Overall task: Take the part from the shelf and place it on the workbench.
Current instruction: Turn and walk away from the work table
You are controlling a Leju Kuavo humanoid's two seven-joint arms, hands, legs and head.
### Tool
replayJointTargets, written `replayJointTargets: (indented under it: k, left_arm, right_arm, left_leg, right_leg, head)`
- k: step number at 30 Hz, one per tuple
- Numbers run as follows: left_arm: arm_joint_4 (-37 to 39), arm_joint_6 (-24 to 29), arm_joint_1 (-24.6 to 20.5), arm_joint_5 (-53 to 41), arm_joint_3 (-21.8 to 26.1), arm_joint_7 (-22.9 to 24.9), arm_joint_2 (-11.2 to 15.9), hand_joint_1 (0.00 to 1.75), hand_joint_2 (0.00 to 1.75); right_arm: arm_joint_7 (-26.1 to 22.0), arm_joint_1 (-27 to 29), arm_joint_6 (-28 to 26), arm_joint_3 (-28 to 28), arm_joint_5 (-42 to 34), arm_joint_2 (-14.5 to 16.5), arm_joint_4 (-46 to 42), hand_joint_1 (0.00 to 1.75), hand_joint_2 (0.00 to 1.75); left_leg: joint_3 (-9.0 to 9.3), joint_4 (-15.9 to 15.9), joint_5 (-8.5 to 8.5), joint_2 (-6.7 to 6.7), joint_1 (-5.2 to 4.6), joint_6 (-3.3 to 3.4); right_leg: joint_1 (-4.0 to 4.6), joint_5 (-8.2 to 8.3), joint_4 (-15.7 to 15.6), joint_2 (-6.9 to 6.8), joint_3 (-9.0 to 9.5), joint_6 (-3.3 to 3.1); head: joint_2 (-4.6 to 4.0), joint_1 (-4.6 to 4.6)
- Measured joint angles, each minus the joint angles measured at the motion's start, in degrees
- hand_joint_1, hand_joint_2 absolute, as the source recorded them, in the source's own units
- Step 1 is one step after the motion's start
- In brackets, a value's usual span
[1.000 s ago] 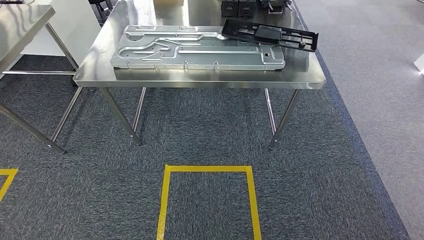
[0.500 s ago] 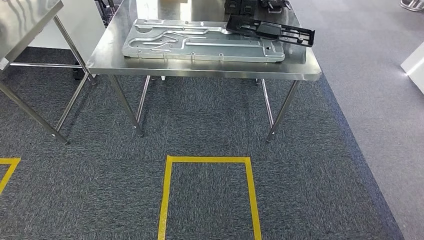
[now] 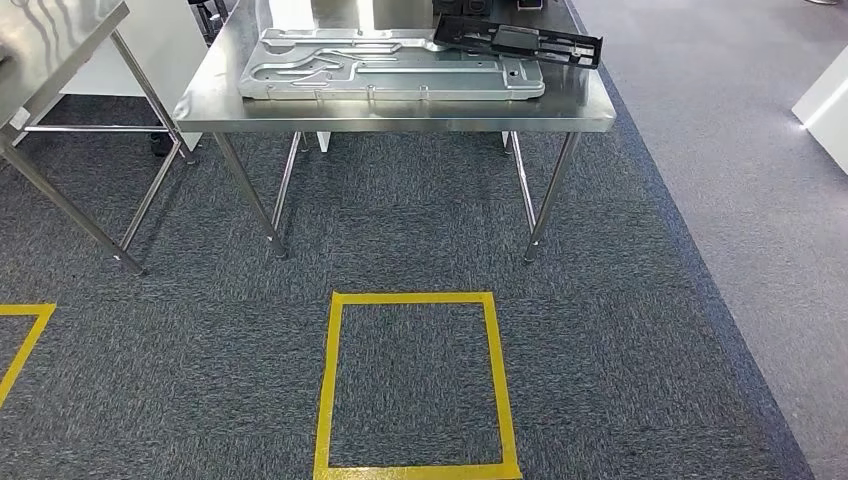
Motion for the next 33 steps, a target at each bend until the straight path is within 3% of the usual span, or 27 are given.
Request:
replayJointTargets:
  k: [2, 3, 4, 6, 7, 8, 10, 12, 14, 15, 16, 17, 19, 20, 21, 25, 27, 29, 30, 31, 33]
  left_arm:
    - [0.0, -0.36, 0.01, -0.17, -0.14, 0.26, 0.02, 0.0, 1.31]
    - [0.0, -0.47, -0.01, -0.22, -0.2, 0.3, 0.03, 0.0, 1.75]
    - [-0.01, -0.45, -0.06, -0.27, -0.25, 0.48, 0.03, 0.0, 1.75]
    - [-0.02, -0.14, -0.21, -0.37, -0.3, 1.05, 0.04, 0.0, 1.75]
    - [-0.02, 0.06, -0.27, -0.43, -0.32, 1.36, 0.04, 0.0, 1.75]
    - [-0.02, 0.2, -0.24, -0.45, -0.32, 1.53, 0.04, 0.0, 1.75]
    - [-0.02, 0.36, -0.06, -0.38, -0.32, 1.55, 0.04, 0.0, 1.75]
    - [-0.02, 0.48, 0.03, -0.22, -0.31, 1.09, 0.04, 0.0, 1.75]
    - [-0.04, 0.53, 0.04, 0.0, -0.44, 0.58, 0.05, 0.0, 1.75]
    - [-0.09, 0.52, 0.08, 0.33, -0.75, 0.44, 0.07, 0.0, 1.75]
    - [-0.22, 0.49, 0.12, 0.89, -1.22, 0.39, 0.1, 0.0, 1.75]
    - [-0.44, 0.43, 0.14, 1.76, -1.89, 0.37, 0.13, 0.0, 1.75]
    - [-1.06, 0.21, 0.14, 4.03, -3.36, 0.35, 0.21, 0.0, 0.87]
    - [-1.38, 0.07, 0.13, 5.37, -4.16, 0.35, 0.29, 0.0, 0.44]
    - [-1.67, -0.07, 0.13, 6.73, -4.93, 0.35, 0.41, 0.0, 0.0]
    - [-2.63, -0.72, 0.37, 12.46, -8.3, 0.39, 1.03, 0.0, 0.0]
    - [-2.83, -1.06, 0.97, 15.22, -9.97, 0.44, 1.41, 0.0, 0.0]
    - [-2.84, -1.38, 1.9, 17.97, -11.65, 0.5, 1.68, 0.0, 0.0]
    - [-2.84, -1.56, 2.49, 19.35, -12.5, 0.54, 1.8, 0.0, 0.0]
    - [-2.84, -1.73, 3.15, 20.74, -13.37, 0.57, 1.93, 0.0, 0.0]
    - [-2.84, -2.04, 4.38, 23.52, -15.07, 0.62, 2.21, 0.0, 0.0]
  right_arm:
    - [-0.67, 0.02, 0.27, -0.13, -0.19, 0.01, 0.0, 0.0, 0.0]
    - [-1.07, 0.0, 0.3, -0.19, -0.23, 0.01, 0.0, 0.0, 0.0]
    - [-1.56, -0.02, 0.3, -0.23, -0.22, 0.02, 0.0, 0.0, 0.0]
    - [-2.53, -0.07, 0.27, -0.26, -0.13, 0.05, 0.0, 0.0, 0.0]
    - [-2.94, -0.09, 0.27, -0.26, -0.07, 0.08, 0.0, 0.0, 0.0]
    - [-3.26, -0.09, 0.28, -0.26, -0.03, 0.1, 0.0, 0.0, 0.0]
    - [-4.41, -0.07, 0.6, -0.29, -0.09, 0.11, 0.0, 0.0, 0.87]
    - [-7.08, 0.07, 2.08, -0.32, -0.13, 0.11, 0.01, 0.0, 1.75]
    - [-9.99, 0.31, 4.23, -0.12, 0.16, 0.11, 0.03, 0.0, 1.75]
    - [-10.88, 0.52, 5.07, 0.26, 0.23, 0.1, 0.05, 0.0, 1.75]
    - [-11.25, 0.79, 5.61, 0.86, 0.07, 0.09, 0.09, 0.0, 1.75]
    - [-11.36, 1.15, 5.96, 1.68, -0.42, 0.05, 0.14, 0.0, 1.31]
    - [-11.31, 1.87, 6.25, 3.39, -2.09, -0.11, 0.23, 0.0, 0.44]
    - [-11.28, 2.22, 6.32, 4.27, -3.13, -0.22, 0.26, 0.0, 0.0]
    - [-11.26, 2.55, 6.35, 5.15, -4.18, -0.32, 0.27, 0.0, 0.0]
    - [-11.04, 3.64, 6.37, 9.01, -8.64, -0.81, 0.26, 0.0, 0.0]
    - [-10.83, 3.89, 6.38, 10.96, -10.81, -1.08, 0.13, 0.0, 0.0]
    - [-10.51, 4.02, 6.4, 12.93, -12.96, -1.37, -0.28, 0.0, 0.0]
    - [-10.31, 4.06, 6.41, 13.91, -14.06, -1.51, -0.61, 0.0, 0.0]
    - [-10.11, 4.07, 6.42, 14.89, -15.15, -1.67, -1.03, 0.0, 0.0]
    - [-9.83, 4.04, 6.45, 16.87, -17.31, -1.92, -2.05, 0.0, 0.0]
  left_leg:
    - [2.05, 0.68, 3.0, 0.0, 0.28, -0.31]
    - [4.36, -1.61, 4.76, -0.01, 0.41, -0.37]
    - [7.82, -5.66, 5.34, -0.03, 0.46, -0.34]
    - [13.4, -13.72, 3.36, -0.11, 0.4, 0.13]
    - [14.84, -16.19, 2.15, -0.13, 0.3, 0.5]
    - [14.85, -17.04, 1.75, -0.12, 0.26, 0.96]
    - [14.21, -17.09, 2.42, 0.08, 0.28, 1.95]
    - [13.33, -17.14, 3.36, 0.28, 0.23, 2.69]
    - [12.3, -17.06, 4.14, 0.4, -0.02, 2.92]
    - [11.87, -17.01, 4.45, 0.46, -0.15, 2.94]
    - [11.55, -16.98, 4.7, 0.51, -0.28, 2.93]
    - [11.36, -16.93, 4.88, 0.51, -0.39, 2.9]
    - [11.27, -16.77, 5.07, 0.43, -0.63, 2.71]
    - [11.2, -16.67, 5.15, 0.43, -0.74, 2.52]
    - [11.12, -16.59, 5.2, 0.46, -0.82, 2.3]
    - [10.52, -15.56, 4.48, 0.38, -0.83, 1.24]
    - [8.17, -10.41, 1.16, 0.08, -0.6, 0.72]
    - [4.51, -2.41, -2.57, -0.02, -0.26, 0.2]
    - [3.42, 0.05, -3.15, -0.02, -0.06, -0.02]
    - [3.42, 0.22, -2.47, 0.0, 0.15, -0.21]
    - [6.42, -5.93, 1.48, 0.53, 0.57, -0.5]
  right_leg:
    - [-0.13, 1.16, 0.6, -0.02, -2.2, 0.38]
    - [-0.21, 1.63, 1.08, -0.02, -3.26, 0.63]
    - [-0.2, 1.99, 1.74, 0.02, -4.24, 0.92]
    - [-0.08, 2.6, 2.97, 0.08, -5.58, 1.6]
    - [0.0, 2.94, 3.34, 0.08, -5.97, 1.99]
    - [-0.04, 3.33, 3.47, 0.04, -6.2, 2.39]
    - [-0.33, 2.7, 4.55, 0.12, -6.89, 3.08]
    - [-0.6, -1.18, 9.78, 0.25, -9.02, 3.55]
    - [-0.62, -5.53, 17.47, 0.29, -11.76, 3.84]
    - [-0.61, -6.41, 19.67, 0.3, -12.18, 3.88]
    - [-0.6, -6.2, 19.62, 0.3, -11.42, 3.79]
    - [-0.55, -5.02, 17.07, 0.3, -9.34, 3.57]
    - [-0.24, -2.2, 8.29, 0.26, -3.57, 2.75]
    - [-0.04, -1.36, 4.8, 0.22, -1.55, 2.31]
    - [0.15, -1.08, 2.89, 0.2, -0.57, 1.97]
    - [-0.08, -0.59, 1.71, 0.07, -0.58, 0.83]
    - [-0.3, -0.2, 1.31, -0.08, -0.73, 0.32]
    - [-0.28, -0.09, 1.38, -0.08, -1.1, 0.16]
    - [-0.28, -0.07, 1.49, -0.07, -1.22, 0.17]
    - [-0.32, -0.09, 1.64, -0.13, -1.29, 0.22]
    - [-0.42, -0.29, 2.13, -0.3, -1.32, 0.55]
  head:
    - [0.0, -0.01]
    - [0.0, -0.01]
    - [0.0, -0.02]
    - [0.0, -0.01]
    - [0.0, -0.01]
    - [0.0, 0.0]
    - [0.0, 0.01]
    - [0.0, 0.01]
    - [0.0, 0.01]
    - [0.0, 0.01]
    - [0.0, 0.01]
    - [0.0, 0.01]
    - [0.0, 0.01]
    - [0.0, 0.01]
    - [0.0, 0.0]
    - [0.0, -0.01]
    - [0.0, -0.01]
    - [0.0, -0.02]
    - [0.0, -0.02]
    - [0.0, -0.02]
    - [0.0, -0.02]
